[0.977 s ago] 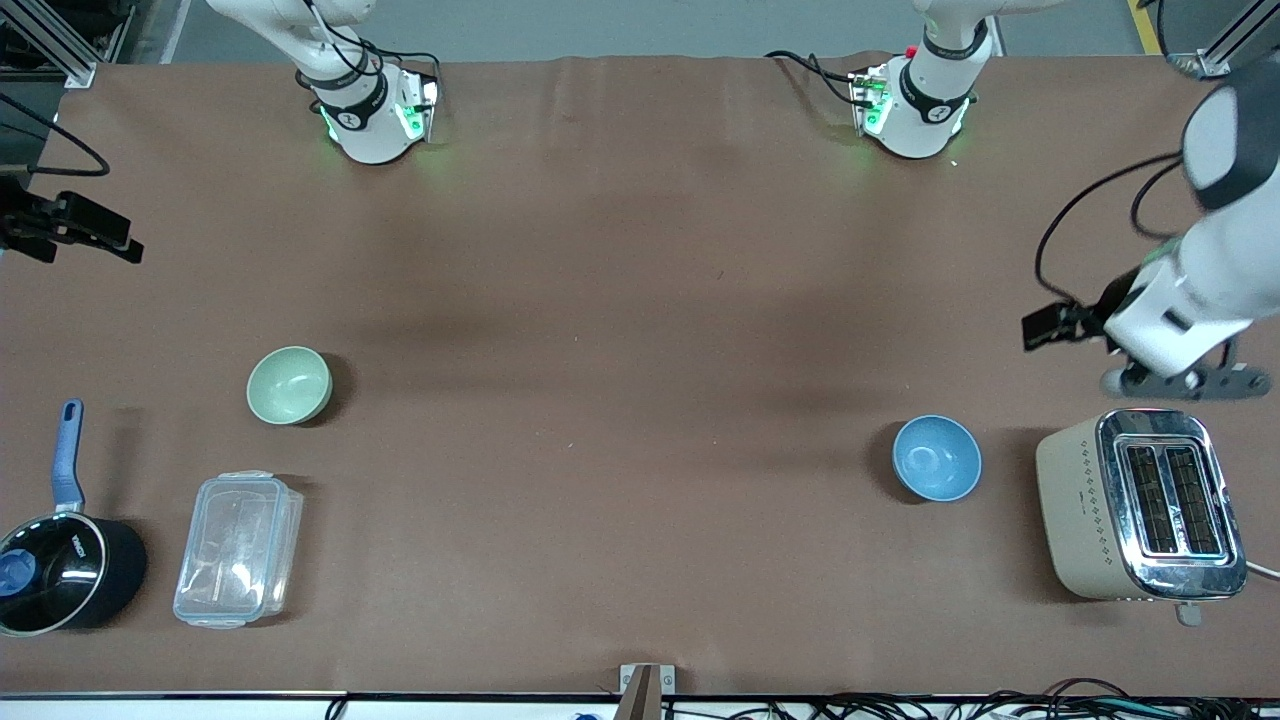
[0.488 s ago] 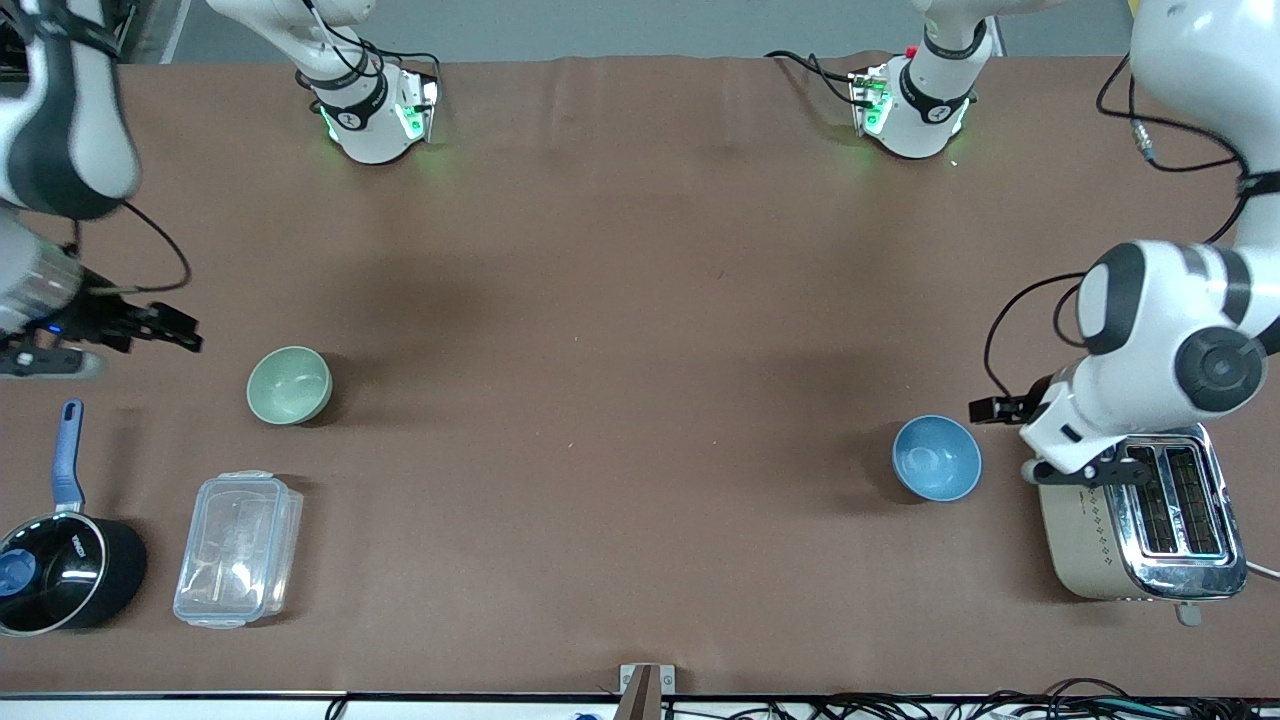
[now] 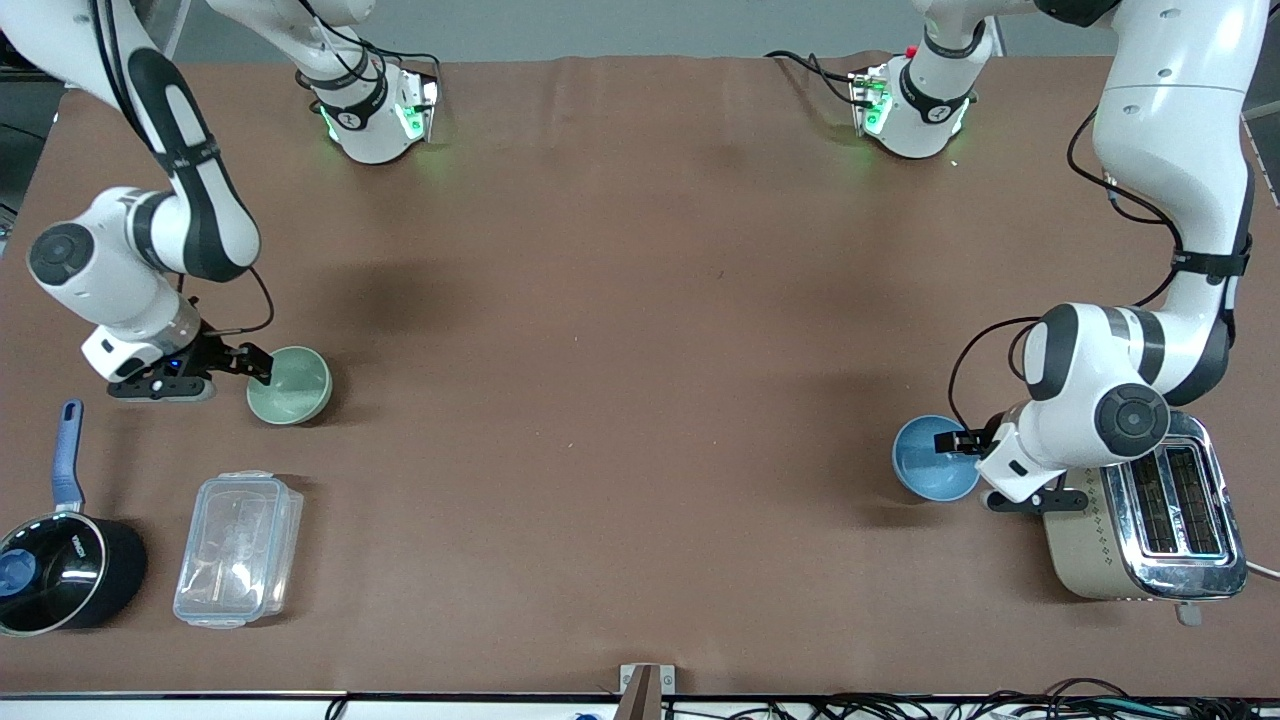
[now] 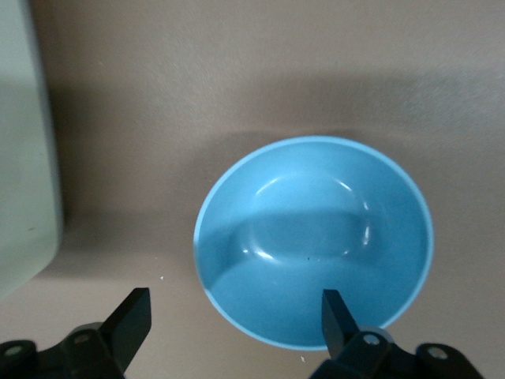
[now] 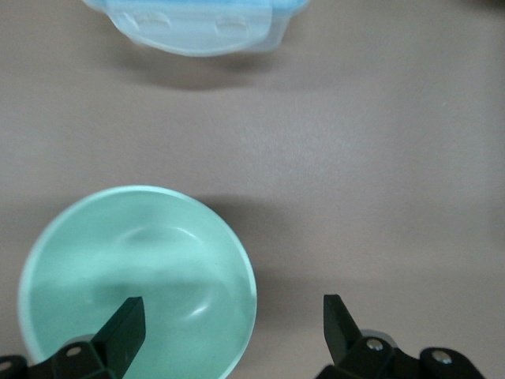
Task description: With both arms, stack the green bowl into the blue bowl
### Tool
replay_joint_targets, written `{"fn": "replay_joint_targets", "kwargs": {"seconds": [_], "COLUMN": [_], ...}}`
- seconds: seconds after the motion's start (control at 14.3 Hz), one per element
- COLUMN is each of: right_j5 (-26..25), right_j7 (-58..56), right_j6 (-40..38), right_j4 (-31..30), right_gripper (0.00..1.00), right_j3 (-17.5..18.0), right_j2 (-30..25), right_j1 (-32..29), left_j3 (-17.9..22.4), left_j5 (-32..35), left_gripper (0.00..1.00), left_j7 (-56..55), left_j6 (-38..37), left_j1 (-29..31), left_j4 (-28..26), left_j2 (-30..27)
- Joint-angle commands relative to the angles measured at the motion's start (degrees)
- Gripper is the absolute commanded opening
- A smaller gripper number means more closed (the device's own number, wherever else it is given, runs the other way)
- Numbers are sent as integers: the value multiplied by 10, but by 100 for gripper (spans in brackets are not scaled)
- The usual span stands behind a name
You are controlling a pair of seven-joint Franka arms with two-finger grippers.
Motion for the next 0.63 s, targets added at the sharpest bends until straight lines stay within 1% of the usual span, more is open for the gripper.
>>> {"fn": "replay_joint_targets", "kwargs": {"seconds": [0.0, 0.07, 0.14, 0.28, 0.35, 0.49, 0.56], "right_j5": [-5, -5, -5, -5, -5, -5, -5], "right_j7": [-6, -6, -6, -5, -5, -5, -5], "right_j6": [25, 25, 25, 18, 18, 18, 19], "right_j4": [-18, -19, -21, -25, -29, -29, -29], "right_gripper": [98, 97, 93, 81, 65, 39, 29], "right_j3": [1, 1, 2, 2, 2, 2, 2], "right_j2": [18, 20, 22, 22, 22, 22, 22], "right_j1": [2, 2, 3, 5, 8, 11, 11], "left_j3": [-1, -1, -1, -2, -2, -1, -2], "left_j5": [16, 18, 29, 44, 44, 44, 43], "left_gripper": [82, 81, 81, 76, 72, 64, 58], "left_j7": [-10, -10, -10, -11, -11, -11, -11], "left_j6": [16, 27, 39, 47, 48, 49, 51], "left_j1": [-1, -1, 2, 7, 9, 9, 8], "left_j4": [0, -4, -5, -4, -4, -4, -4], "left_j2": [10, 11, 20, 26, 28, 29, 33]}}
